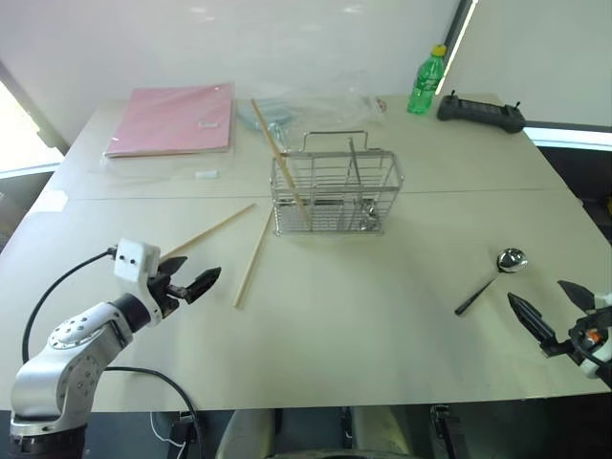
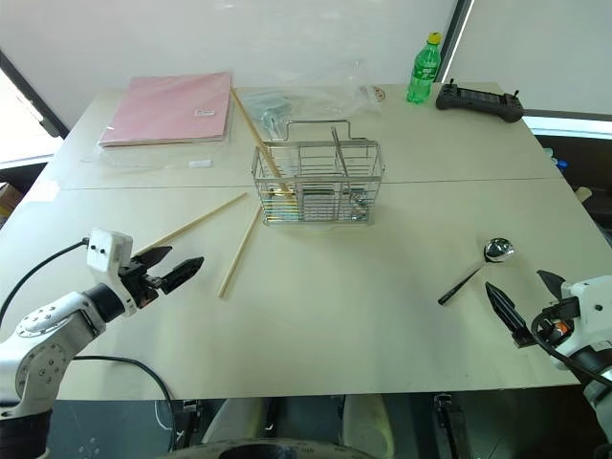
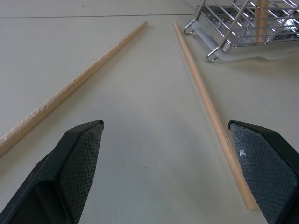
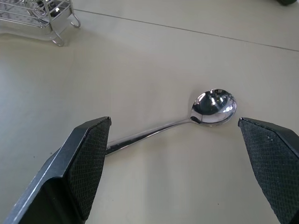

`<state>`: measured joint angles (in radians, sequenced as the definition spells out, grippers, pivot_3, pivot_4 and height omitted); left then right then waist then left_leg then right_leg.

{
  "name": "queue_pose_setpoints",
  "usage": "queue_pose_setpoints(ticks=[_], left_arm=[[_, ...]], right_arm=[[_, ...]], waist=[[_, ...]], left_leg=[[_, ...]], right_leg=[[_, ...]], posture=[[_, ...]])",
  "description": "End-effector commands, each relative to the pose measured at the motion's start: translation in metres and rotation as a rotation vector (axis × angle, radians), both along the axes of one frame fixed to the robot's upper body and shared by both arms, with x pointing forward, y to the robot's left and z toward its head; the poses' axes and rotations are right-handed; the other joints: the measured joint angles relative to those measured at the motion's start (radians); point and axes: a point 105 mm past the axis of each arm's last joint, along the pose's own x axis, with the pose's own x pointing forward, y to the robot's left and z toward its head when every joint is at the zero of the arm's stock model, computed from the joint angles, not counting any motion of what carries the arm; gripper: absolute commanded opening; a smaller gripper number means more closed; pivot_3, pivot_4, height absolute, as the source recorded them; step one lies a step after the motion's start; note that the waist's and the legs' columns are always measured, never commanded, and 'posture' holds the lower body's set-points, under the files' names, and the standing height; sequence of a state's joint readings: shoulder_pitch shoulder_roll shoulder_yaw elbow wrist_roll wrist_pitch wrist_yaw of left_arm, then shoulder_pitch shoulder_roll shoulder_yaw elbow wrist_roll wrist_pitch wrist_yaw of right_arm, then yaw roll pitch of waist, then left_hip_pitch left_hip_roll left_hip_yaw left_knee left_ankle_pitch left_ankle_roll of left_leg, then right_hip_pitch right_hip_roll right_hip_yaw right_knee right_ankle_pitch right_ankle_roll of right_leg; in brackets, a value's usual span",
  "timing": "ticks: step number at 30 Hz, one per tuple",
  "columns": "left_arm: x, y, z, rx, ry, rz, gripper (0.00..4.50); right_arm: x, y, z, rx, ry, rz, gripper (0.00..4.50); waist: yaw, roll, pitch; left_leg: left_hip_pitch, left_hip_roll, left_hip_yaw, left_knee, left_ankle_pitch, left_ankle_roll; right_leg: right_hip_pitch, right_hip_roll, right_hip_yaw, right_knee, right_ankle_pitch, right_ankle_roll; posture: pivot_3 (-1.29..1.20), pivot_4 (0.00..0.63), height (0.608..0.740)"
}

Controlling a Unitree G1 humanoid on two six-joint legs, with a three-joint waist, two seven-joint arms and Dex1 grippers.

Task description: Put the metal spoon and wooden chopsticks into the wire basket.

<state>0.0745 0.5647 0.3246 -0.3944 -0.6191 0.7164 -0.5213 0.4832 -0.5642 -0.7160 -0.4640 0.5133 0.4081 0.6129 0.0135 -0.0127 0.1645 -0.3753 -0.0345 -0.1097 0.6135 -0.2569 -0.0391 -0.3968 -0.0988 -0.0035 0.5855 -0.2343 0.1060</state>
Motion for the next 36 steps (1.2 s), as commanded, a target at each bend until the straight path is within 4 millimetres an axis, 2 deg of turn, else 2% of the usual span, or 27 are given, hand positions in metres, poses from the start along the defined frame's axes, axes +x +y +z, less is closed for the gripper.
queue_pose_setpoints(ticks=[1,16,23,36], left_arm=[[0.0,-0.004,0.007,0.027,-0.036,-0.021,4.49],[0.003,-0.006,0.01,0.013,-0.045,-0.015,4.49],[0.01,-0.012,0.023,-0.001,-0.091,-0.022,4.49],[0.012,-0.024,0.03,0.002,-0.1,-0.087,4.49]], right_arm=[[-0.001,-0.002,0.005,-0.01,-0.027,-0.011,4.5],[0.001,-0.004,0.007,-0.017,-0.033,-0.015,4.5],[0.006,-0.004,0.008,-0.03,-0.034,-0.008,4.5],[0.003,-0.007,0.01,-0.078,-0.03,-0.018,4.5]], waist=[[0.0,0.0,0.0],[0.0,0.0,0.0],[0.0,0.0,0.0],[0.0,0.0,0.0]], left_leg=[[0.0,0.0,0.0,0.0,0.0,0.0],[0.0,0.0,0.0,0.0,0.0,0.0],[0.0,-0.001,0.0,0.001,0.0,0.0],[0.001,-0.001,0.0,0.0,0.0,0.0]], right_leg=[[0.0,0.0,0.0,0.0,0.0,0.0],[0.0,0.0,0.0,0.0,0.0,0.0],[0.001,0.0,0.0,0.0,0.0,0.0],[0.001,0.001,0.0,0.001,0.0,0.0]], posture=[[0.0,0.15,0.728],[0.0,0.15,0.728],[0.0,0.15,0.728],[0.0,0.15,0.728]])
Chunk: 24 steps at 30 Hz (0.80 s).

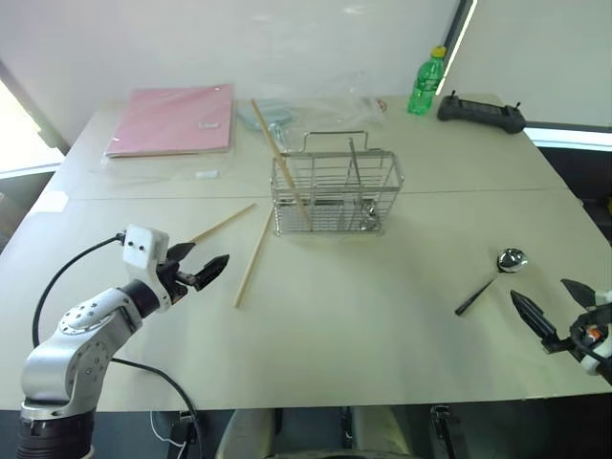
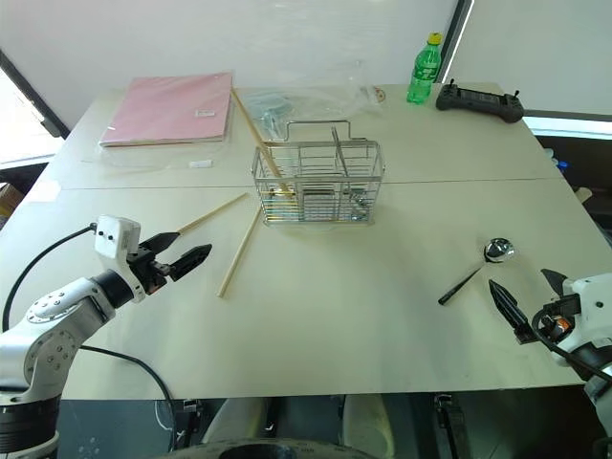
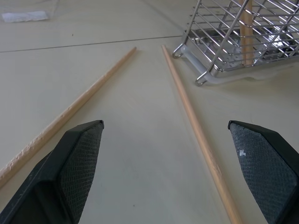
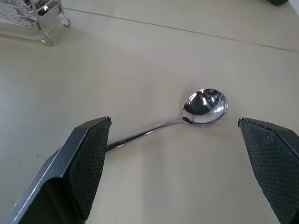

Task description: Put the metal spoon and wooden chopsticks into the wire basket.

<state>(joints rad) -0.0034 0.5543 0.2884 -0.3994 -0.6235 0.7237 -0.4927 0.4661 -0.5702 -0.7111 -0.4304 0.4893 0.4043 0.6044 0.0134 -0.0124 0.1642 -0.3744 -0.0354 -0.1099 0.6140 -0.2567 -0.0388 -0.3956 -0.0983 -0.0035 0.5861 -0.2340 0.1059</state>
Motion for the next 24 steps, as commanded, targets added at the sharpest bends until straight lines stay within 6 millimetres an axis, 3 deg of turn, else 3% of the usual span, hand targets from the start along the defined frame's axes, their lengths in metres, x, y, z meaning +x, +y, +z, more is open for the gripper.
queue_pose_setpoints(ticks=[1,7,13,24], left_arm=[[0.0,-0.014,0.019,0.012,-0.05,-0.083,4.49],[0.01,-0.043,0.047,0.057,-0.074,-0.26,4.49],[0.0,-0.071,0.066,0.065,-0.112,-0.458,4.49],[0.0,-0.075,0.06,0.06,-0.105,-0.478,4.49]], right_arm=[[0.002,-0.001,0.014,-0.081,-0.039,0.005,4.5],[0.006,-0.013,0.017,-0.332,-0.018,0.024,4.5],[0.011,-0.012,0.018,-0.448,-0.013,0.094,4.5],[0.025,-0.007,0.007,-0.572,0.015,0.238,4.5]], waist=[[0.001,0.0,0.0],[0.0,0.0,0.0],[-0.004,0.0,0.0],[-0.001,-0.001,0.0]], left_leg=[[0.0,0.0,0.0,0.0,0.0,0.0],[0.0,-0.001,0.0,0.002,0.0,0.0],[0.0,-0.001,0.001,0.0,0.0,0.0],[0.001,-0.001,0.0,0.003,0.0,0.0]], right_leg=[[0.0,0.0,0.0,0.0,0.0,0.0],[0.001,0.0,0.0,0.001,-0.002,0.003],[0.0,0.001,0.0,0.001,0.0,0.0],[0.003,0.001,0.0,0.002,0.0,0.0]], posture=[[0.0,0.15,0.728],[0.0,0.15,0.728],[0.0,0.15,0.728],[0.0,0.15,0.728]])
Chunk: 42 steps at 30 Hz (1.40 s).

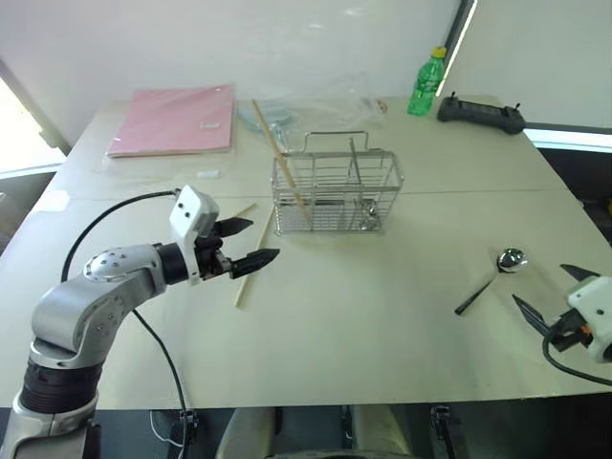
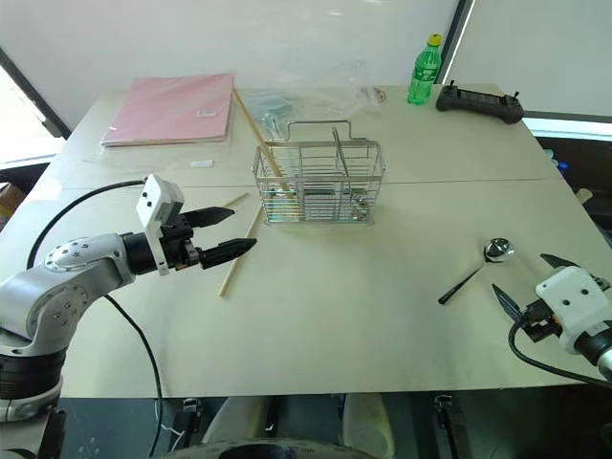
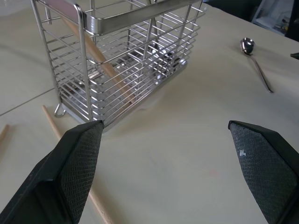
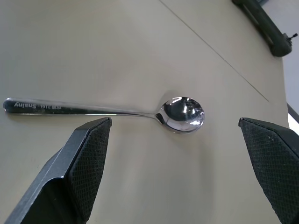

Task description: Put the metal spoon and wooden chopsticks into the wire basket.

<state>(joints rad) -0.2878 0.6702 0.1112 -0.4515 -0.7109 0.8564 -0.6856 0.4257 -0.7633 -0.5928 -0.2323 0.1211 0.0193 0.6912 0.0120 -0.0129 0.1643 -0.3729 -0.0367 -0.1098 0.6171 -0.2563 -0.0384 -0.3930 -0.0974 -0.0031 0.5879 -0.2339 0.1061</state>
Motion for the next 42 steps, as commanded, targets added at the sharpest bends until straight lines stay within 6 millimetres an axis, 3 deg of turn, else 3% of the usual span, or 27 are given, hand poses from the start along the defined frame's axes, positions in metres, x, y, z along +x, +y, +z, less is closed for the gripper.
queue_pose_setpoints(ticks=[1,12,23,28,31,35,39,42], left_arm=[[-0.002,-0.001,0.01,-0.01,-0.04,-0.01,4.49],[-0.004,0.004,0.013,-0.033,-0.027,0.051,4.49],[-0.003,0.009,0.019,-0.062,-0.032,0.105,4.49],[-0.001,0.009,0.021,-0.075,-0.034,0.112,4.49],[0.001,0.008,0.022,-0.081,-0.037,0.113,4.49],[0.004,0.007,0.022,-0.091,-0.038,0.116,4.49],[0.009,0.002,0.023,-0.11,-0.045,0.11,4.49],[0.012,0.002,0.025,-0.127,-0.05,0.125,4.49]], right_arm=[[0.008,0.002,0.003,-0.044,-0.019,0.048,4.5],[0.026,0.015,-0.027,-0.084,0.023,0.157,4.5],[0.037,-0.001,-0.025,-0.156,-0.007,0.137,4.5],[0.034,-0.015,-0.001,0.027,-0.044,0.023,4.5],[0.034,-0.014,0.019,0.138,-0.069,0.001,4.5],[0.032,0.002,0.041,0.082,-0.018,0.134,4.5],[0.041,0.004,0.061,-0.109,0.085,0.297,4.5],[0.061,-0.007,0.079,0.013,0.111,0.209,4.5]], waist=[[0.0,0.0,0.0],[0.0,0.0,0.0],[0.0,0.0,0.0],[0.0,0.0,0.0],[0.0,0.0,0.0],[-0.002,0.0,0.0],[-0.003,0.0,0.001],[-0.005,-0.001,0.001]], left_leg=[[0.0,0.0,0.0,0.0,0.0,0.0],[0.001,0.0,0.0,0.0,0.0,0.0],[0.001,0.0,-0.001,0.005,0.0,0.0],[0.001,-0.001,-0.001,0.007,0.0,0.0],[0.001,-0.001,-0.002,0.007,0.0,0.0],[0.001,0.0,-0.001,0.007,0.0,0.0],[0.001,-0.001,0.0,0.009,0.0,0.0],[0.0,0.0,0.0,0.01,0.0,0.0]], right_leg=[[0.0,0.0,0.0,0.0,0.0,0.0],[0.0,0.0,0.0,0.002,0.0,0.0],[0.001,0.0,0.0,0.008,0.0,0.0],[0.001,0.0,0.001,0.008,0.0,0.0],[0.001,0.0,0.001,0.008,0.0,0.0],[0.001,0.0,0.001,0.008,0.0,0.0],[0.002,0.0,0.001,0.008,0.0,0.0],[0.002,0.0,0.0,0.008,0.0,0.0]], posture=[[0.0,0.15,0.728],[0.0,0.15,0.728],[0.0,0.15,0.728],[0.0,0.15,0.728],[0.0,0.15,0.728],[0.0,0.15,0.728],[0.0,0.15,0.728],[0.0,0.15,0.728]])
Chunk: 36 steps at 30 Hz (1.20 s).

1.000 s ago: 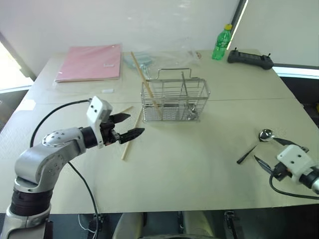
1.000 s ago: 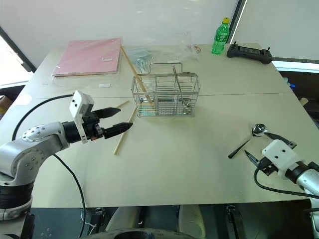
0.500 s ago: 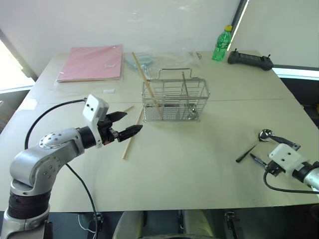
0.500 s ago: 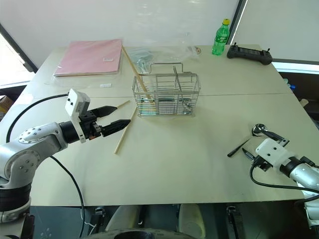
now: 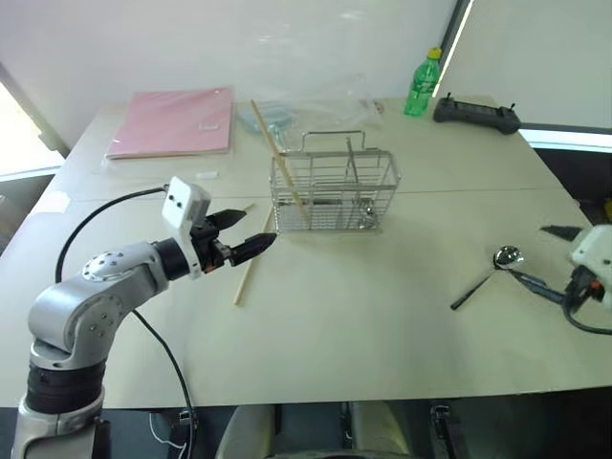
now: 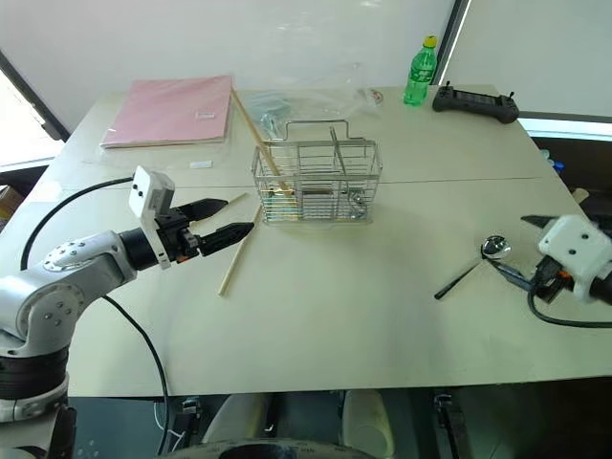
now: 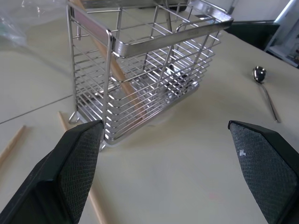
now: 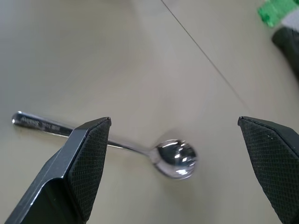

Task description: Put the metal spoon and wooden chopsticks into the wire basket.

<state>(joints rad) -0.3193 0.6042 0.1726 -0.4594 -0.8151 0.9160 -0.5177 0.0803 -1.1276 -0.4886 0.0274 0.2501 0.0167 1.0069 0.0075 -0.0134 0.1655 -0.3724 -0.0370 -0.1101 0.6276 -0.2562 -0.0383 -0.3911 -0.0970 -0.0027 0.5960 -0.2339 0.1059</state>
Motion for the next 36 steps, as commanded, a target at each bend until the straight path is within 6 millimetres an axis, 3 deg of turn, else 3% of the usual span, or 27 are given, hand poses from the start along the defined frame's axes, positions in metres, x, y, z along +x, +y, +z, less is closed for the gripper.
queue_pose_setpoints(ticks=[1,3,5,9,20,26,36], left_arm=[[0.004,0.001,0.011,-0.018,-0.053,0.023,4.49],[0.004,0.002,0.011,-0.022,-0.054,0.034,4.49],[0.003,0.003,0.01,-0.029,-0.052,0.043,4.49],[0.002,0.003,0.009,-0.035,-0.051,0.054,4.49],[0.0,0.005,0.007,-0.042,-0.047,0.08,4.49],[-0.002,0.002,0.009,-0.044,-0.048,0.075,4.49],[-0.012,-0.011,0.016,-0.047,-0.035,-0.039,4.49]], right_arm=[[0.021,-0.013,0.018,0.205,0.047,-0.154,4.5],[0.036,-0.019,0.025,0.461,0.106,-0.331,4.5],[0.045,-0.013,0.027,0.653,0.195,-0.417,4.5],[0.044,-0.002,0.024,0.661,0.269,-0.42,4.5],[0.028,-0.03,-0.007,0.899,0.318,-0.649,4.5],[0.01,-0.035,-0.032,1.075,0.253,-0.726,4.5],[0.017,-0.044,-0.053,1.274,0.104,-0.832,4.5]], waist=[[-0.001,-0.001,0.0],[-0.003,-0.001,0.0],[-0.003,-0.001,0.0],[0.013,-0.001,0.0],[0.006,-0.001,0.0],[0.002,0.0,0.0],[-0.002,0.001,0.0]], left_leg=[[0.0,0.0,0.0,0.0,0.0,0.0],[-0.001,0.0,0.0,0.001,0.0,0.0],[-0.001,0.0,-0.001,0.001,0.0,0.0],[-0.003,0.0,-0.003,-0.003,0.0,0.0],[-0.003,-0.001,0.0,-0.003,0.0,0.0],[-0.001,0.0,-0.001,-0.001,0.0,0.001],[-0.001,0.0,-0.001,0.0,0.0,0.001]], right_leg=[[0.0,0.0,0.0,0.0,0.0,0.0],[-0.001,0.0,0.0,0.0,0.001,-0.002],[-0.001,0.0,0.0,0.0,0.002,-0.002],[-0.003,0.0,-0.001,0.0,0.001,-0.002],[-0.004,0.0,0.0,-0.001,0.001,-0.001],[-0.001,0.001,0.0,0.001,0.001,-0.001],[-0.001,0.002,0.0,0.001,0.002,-0.001]], posture=[[0.0,0.15,0.728],[0.0,0.15,0.728],[0.0,0.15,0.728],[0.0,0.15,0.728],[0.0,0.15,0.728],[0.0,0.15,0.728],[0.0,0.15,0.728]])
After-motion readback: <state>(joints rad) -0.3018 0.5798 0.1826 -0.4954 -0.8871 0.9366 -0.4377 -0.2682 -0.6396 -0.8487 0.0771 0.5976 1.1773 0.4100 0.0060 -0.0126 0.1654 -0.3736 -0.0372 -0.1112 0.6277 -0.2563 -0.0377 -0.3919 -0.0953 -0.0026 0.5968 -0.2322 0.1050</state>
